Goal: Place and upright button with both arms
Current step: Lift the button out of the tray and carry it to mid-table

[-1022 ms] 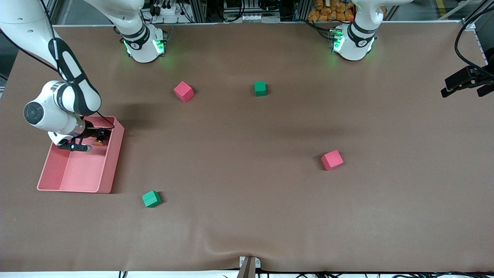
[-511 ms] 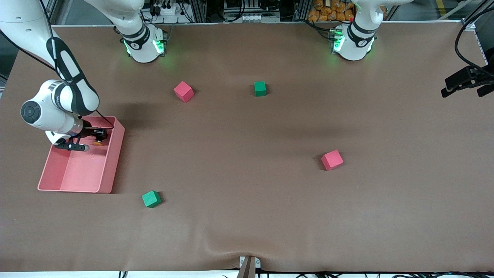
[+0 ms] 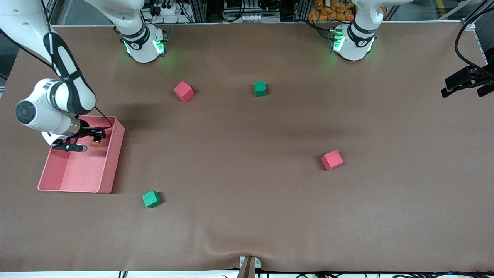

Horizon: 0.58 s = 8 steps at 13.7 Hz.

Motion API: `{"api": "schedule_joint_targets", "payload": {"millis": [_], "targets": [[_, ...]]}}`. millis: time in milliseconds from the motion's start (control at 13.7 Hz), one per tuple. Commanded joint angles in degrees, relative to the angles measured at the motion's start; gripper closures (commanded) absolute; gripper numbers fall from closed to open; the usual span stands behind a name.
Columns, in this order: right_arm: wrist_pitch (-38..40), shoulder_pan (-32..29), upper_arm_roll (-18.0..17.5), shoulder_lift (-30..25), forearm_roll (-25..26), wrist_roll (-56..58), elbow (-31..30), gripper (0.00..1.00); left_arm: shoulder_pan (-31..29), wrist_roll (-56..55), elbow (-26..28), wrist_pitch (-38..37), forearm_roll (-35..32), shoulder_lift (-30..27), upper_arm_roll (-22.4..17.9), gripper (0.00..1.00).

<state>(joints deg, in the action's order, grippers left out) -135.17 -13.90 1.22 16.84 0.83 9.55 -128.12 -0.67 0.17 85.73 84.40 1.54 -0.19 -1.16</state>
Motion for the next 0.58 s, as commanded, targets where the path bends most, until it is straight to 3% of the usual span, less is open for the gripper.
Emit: {"api": "schedule_joint_targets", "payload": {"millis": [0, 146, 511], "targets": [[11.12, 1.94, -0.25, -3.31, -0.57, 1.09, 6.53, 0.82, -0.38, 1.32, -0.74, -0.99, -0.49, -0.16, 0.10, 0.00], [17.37, 4.92, -0.25, -3.22, -0.57, 0.91, 11.46, 0.82, -0.30, 1.23, -0.74, -0.99, -0.49, -0.08, 0.10, 0.00], [19.86, 16.95, -0.34, -2.35, -1.18, -2.50, 17.71, 0.81, -0.30, 1.23, -0.74, -0.99, -0.14, 0.01, 0.19, 0.00]]}}
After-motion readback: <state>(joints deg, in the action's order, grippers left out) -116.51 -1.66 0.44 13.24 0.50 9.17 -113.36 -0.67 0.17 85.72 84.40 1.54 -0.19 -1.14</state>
